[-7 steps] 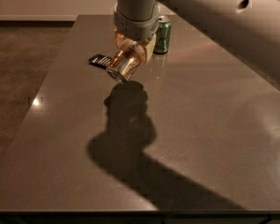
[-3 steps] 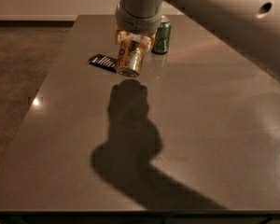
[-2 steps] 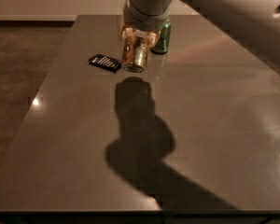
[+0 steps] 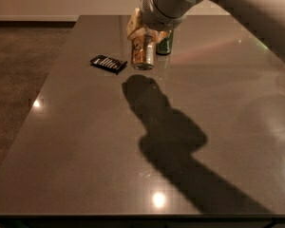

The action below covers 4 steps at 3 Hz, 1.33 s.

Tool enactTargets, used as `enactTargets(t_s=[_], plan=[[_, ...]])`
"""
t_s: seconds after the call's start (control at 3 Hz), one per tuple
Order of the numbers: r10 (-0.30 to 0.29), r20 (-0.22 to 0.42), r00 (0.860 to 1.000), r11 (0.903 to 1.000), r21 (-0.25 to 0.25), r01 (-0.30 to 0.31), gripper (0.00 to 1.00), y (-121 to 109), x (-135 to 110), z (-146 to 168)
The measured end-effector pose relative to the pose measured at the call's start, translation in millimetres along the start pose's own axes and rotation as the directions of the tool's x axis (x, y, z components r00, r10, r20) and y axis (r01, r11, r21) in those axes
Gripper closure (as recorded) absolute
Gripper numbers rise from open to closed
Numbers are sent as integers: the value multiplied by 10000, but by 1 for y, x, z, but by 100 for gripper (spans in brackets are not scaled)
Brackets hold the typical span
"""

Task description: Place orange can upright

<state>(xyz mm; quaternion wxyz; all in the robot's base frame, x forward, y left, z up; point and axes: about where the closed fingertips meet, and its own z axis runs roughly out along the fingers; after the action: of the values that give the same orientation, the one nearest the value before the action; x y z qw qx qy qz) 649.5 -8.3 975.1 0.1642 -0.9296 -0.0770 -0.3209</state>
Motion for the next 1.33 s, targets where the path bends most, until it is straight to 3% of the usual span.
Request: enactTargets(t_s=[0.33, 0.67, 1.33], plan=[[-845, -245, 9961, 9924, 880, 864, 100, 2, -6, 0], [-1718, -896, 9810, 9696, 1606, 1845, 100, 2, -14, -7], [-2863, -2737, 9182, 9185, 1943, 3443, 100, 4, -29, -15]])
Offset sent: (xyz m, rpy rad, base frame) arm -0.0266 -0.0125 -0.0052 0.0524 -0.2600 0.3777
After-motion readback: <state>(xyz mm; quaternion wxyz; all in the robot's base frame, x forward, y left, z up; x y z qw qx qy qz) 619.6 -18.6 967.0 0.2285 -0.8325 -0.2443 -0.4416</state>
